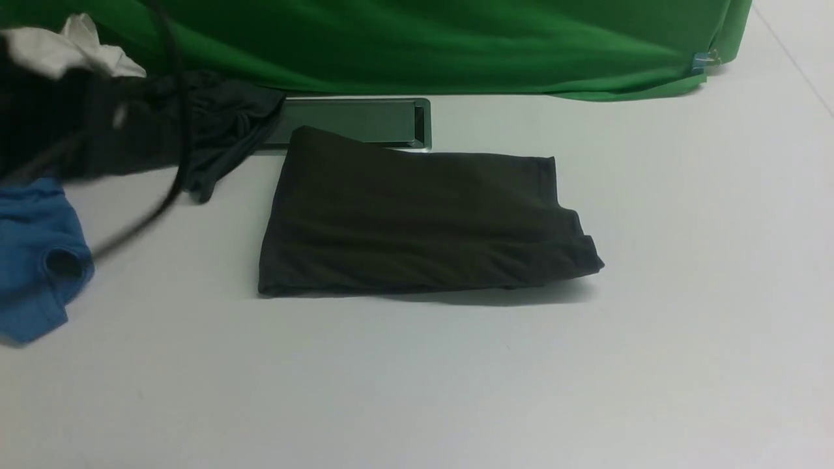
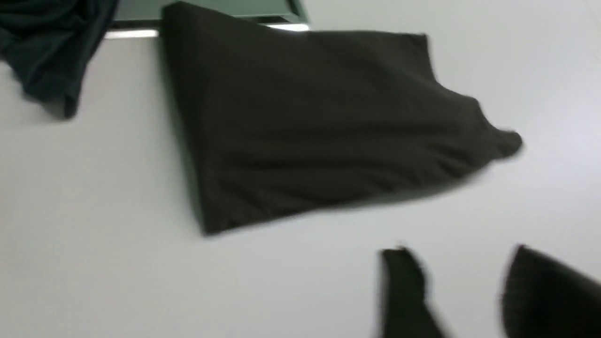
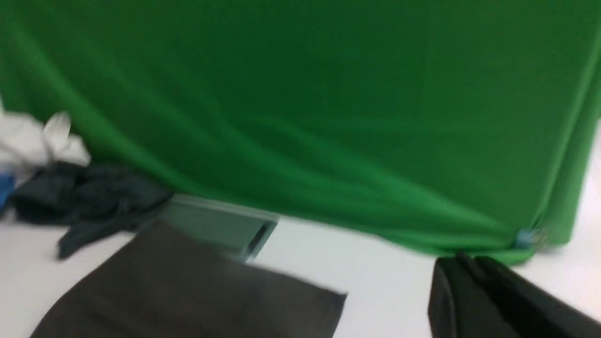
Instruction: Fold a long-sleeved shirt on a white desktop.
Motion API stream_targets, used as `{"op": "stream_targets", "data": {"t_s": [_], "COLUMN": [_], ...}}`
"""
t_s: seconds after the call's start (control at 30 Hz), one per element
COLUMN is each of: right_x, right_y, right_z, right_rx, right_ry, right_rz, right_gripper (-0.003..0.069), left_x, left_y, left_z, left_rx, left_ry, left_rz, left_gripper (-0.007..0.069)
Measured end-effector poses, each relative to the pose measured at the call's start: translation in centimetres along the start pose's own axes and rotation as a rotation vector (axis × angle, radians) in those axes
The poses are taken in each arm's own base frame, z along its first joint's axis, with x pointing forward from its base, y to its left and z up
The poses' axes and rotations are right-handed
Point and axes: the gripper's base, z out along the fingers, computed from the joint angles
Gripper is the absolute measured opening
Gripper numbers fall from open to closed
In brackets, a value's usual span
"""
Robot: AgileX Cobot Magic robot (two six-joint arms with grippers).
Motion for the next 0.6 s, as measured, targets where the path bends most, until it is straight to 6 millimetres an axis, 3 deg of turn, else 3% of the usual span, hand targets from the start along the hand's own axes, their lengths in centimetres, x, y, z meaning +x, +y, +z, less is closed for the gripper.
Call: {"op": "stream_targets", "data": {"t_s": [0.1,0.13,0.2,0.4,0.6], "right_x": [2.8,2.6,3.9,6.8,9.4], "right_y": [-0.1,-0.1,-0.2,-0.2,-0.1], "right_z": [-1.6,-1.8,-2.4,-2.5,-2.2], "right_rx": [0.023,0.024,0.037,0.042,0.040], "right_ry": [-0.098,-0.111,-0.165,-0.131,-0.052], "right_rz": [-0.012,-0.012,-0.014,-0.014,-0.015], "right_gripper": [0.0042,0.0042,0.0055,0.0065,0.0085], "left_x": [3.9,4.1,7.0,11.6,13.1], "left_y": [-1.1,-1.1,-1.6,-3.1,-4.3], "left_z": [-1.8,-1.9,-2.5,-4.9,-6.9], "left_rx": [-0.018,-0.020,-0.030,-0.056,-0.067], "left_ry": [-0.010,-0.008,-0.004,-0.112,-0.221], "left_rz": [0.025,0.024,0.033,0.099,0.151], "left_gripper": [0.0065,0.0059,0.0020,0.0016,0.0016]}}
